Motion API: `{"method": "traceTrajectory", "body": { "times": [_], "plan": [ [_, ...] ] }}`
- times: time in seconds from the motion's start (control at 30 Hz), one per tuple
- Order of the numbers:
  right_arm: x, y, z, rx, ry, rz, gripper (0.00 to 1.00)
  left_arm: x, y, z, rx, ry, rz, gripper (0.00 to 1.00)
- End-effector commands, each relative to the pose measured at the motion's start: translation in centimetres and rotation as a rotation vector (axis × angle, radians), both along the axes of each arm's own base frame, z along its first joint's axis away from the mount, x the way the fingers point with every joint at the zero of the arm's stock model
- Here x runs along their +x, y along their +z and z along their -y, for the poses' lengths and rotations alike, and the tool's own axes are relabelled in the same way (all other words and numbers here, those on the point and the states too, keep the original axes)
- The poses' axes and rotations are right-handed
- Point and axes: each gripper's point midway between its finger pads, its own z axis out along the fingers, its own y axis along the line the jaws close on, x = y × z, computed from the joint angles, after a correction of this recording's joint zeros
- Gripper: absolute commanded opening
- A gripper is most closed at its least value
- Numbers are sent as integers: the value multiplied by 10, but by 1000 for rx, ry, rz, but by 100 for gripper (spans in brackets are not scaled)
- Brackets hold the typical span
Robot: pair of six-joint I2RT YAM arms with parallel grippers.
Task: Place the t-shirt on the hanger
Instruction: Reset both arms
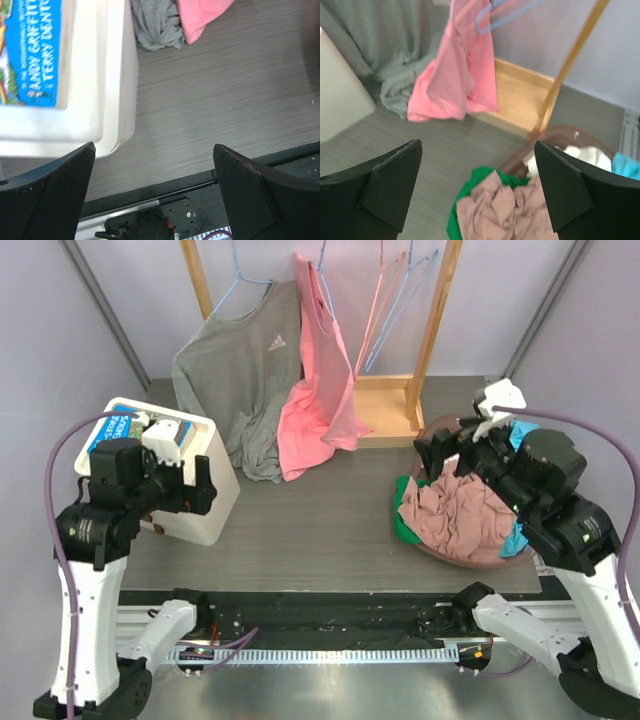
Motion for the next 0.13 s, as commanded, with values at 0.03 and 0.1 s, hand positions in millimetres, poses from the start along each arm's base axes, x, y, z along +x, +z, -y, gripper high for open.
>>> {"method": "traceTrajectory", "body": {
  "times": [0.03,0.1],
  "plan": [
    [-21,-36,24,-10,-34,-45,100,-20,-1,-18,-13,103,26,100],
    [-25,-43,29,5,-54,-61,100,-22,0,-20,-14,112,35,100]
  ]
}}
